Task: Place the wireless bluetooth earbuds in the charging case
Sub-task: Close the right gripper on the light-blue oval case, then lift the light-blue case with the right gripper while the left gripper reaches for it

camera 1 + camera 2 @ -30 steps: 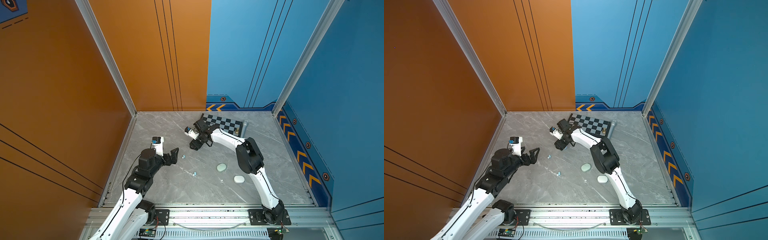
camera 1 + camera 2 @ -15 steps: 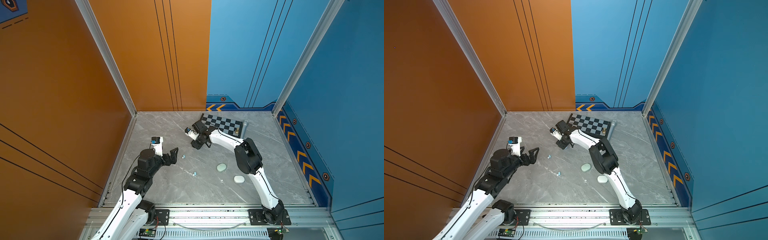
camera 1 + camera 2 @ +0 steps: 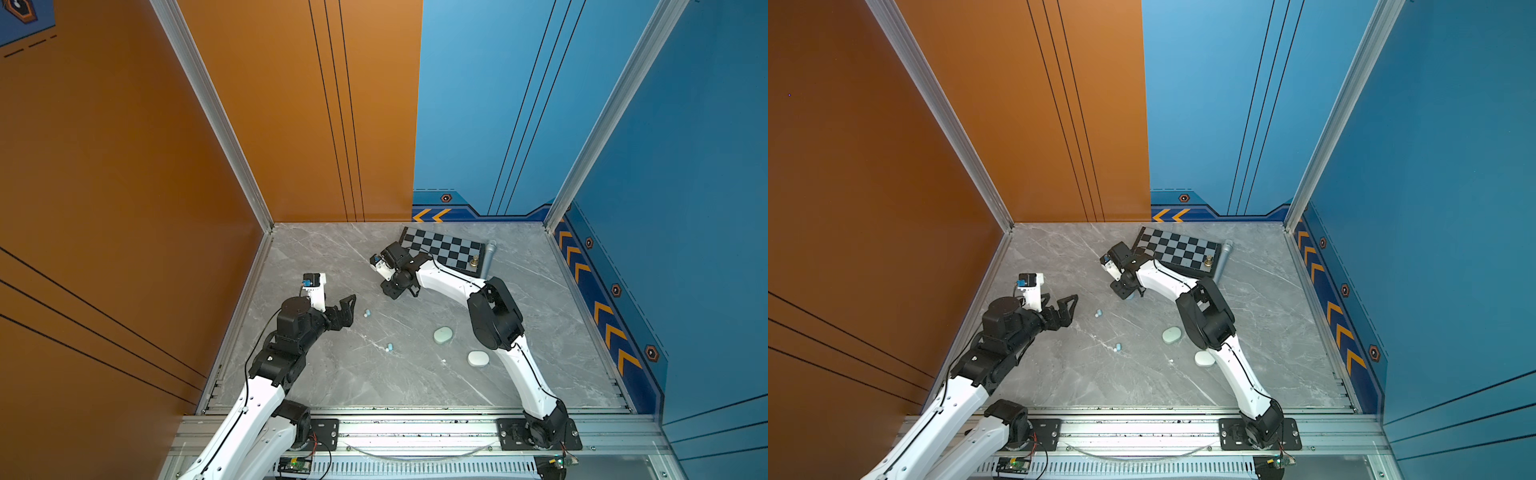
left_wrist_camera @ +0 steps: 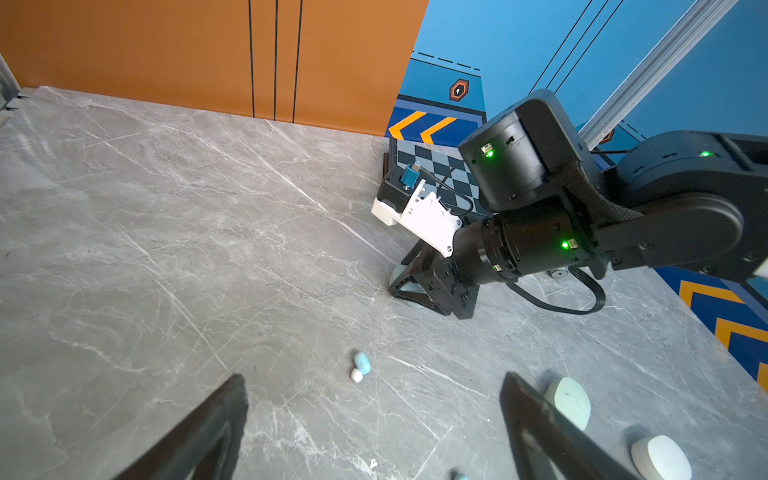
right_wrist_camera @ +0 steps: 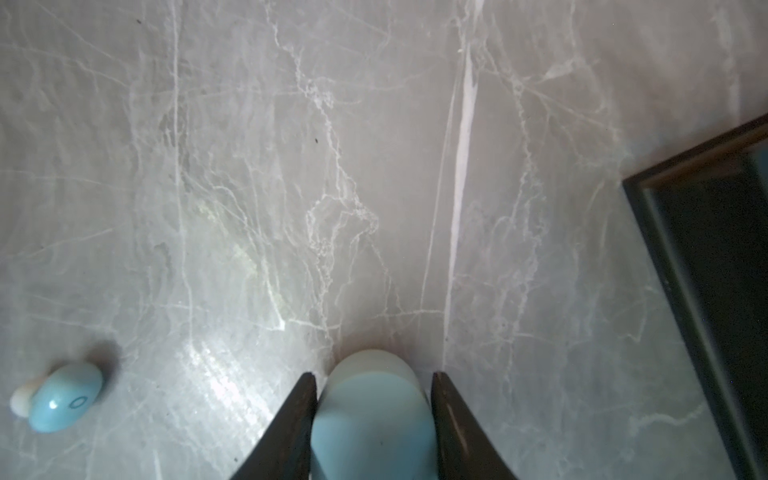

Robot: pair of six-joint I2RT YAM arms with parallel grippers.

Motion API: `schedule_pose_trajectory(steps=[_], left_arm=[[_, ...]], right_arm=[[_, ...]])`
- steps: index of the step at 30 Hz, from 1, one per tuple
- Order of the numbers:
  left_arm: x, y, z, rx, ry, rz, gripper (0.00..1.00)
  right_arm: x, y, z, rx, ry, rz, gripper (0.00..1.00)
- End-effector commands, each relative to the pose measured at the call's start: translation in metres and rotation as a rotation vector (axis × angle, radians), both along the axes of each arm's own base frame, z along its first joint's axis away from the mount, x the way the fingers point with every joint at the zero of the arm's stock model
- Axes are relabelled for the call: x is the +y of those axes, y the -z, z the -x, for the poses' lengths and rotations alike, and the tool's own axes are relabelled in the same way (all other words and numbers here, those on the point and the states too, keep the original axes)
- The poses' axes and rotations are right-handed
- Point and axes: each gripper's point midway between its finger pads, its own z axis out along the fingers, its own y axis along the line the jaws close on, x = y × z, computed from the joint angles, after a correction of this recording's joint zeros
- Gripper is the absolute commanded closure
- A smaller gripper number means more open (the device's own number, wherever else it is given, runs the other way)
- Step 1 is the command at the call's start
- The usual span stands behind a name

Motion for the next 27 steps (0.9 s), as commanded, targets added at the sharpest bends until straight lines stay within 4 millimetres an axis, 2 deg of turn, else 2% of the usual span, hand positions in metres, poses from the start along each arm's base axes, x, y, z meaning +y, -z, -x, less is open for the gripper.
schedule_pose_trajectory(steps=[1,3,5,12,15,21,23,24,27], left_arm=[[0.005,-0.009,-0.006,-0.036,-0.037,0.020,0.06],[0.005,-0.009,-0.009,-0.041,-0.038,0.022,0.06],[0.003,-0.010,-0.011,-0.047,-0.033,0.025,0.06],[-0.008,-0.014,-0.025,-0.072,0.000,0.065,0.06],[-0.019,-0.017,-0.031,-0.093,0.044,0.107,0.06],[-0.052,-0.035,-0.038,-0.216,0.168,0.163,0.05],[-0.062,-0.040,-0.042,-0.240,0.190,0.175,0.05],[-0.068,-0.041,-0.044,-0.249,0.202,0.189,0.05],[-0.083,-0.051,-0.053,-0.290,0.221,0.234,0.07]], right_arm=[[-0.004,-0.017,-0.005,0.043,0.138,-0.027,0.64],[-0.002,-0.031,-0.005,0.075,0.217,-0.080,0.65],[-0.015,-0.045,-0.017,0.110,0.328,-0.148,0.68],[-0.035,-0.092,-0.025,0.229,0.640,-0.364,0.73],[-0.040,-0.117,-0.028,0.237,0.713,-0.446,0.73],[-0.050,-0.166,-0.031,0.267,0.795,-0.616,0.73],[-0.050,-0.171,-0.031,0.295,0.807,-0.658,0.73],[-0.051,-0.189,-0.028,0.292,0.801,-0.703,0.73],[-0.048,-0.206,-0.022,0.320,0.784,-0.764,0.73]])
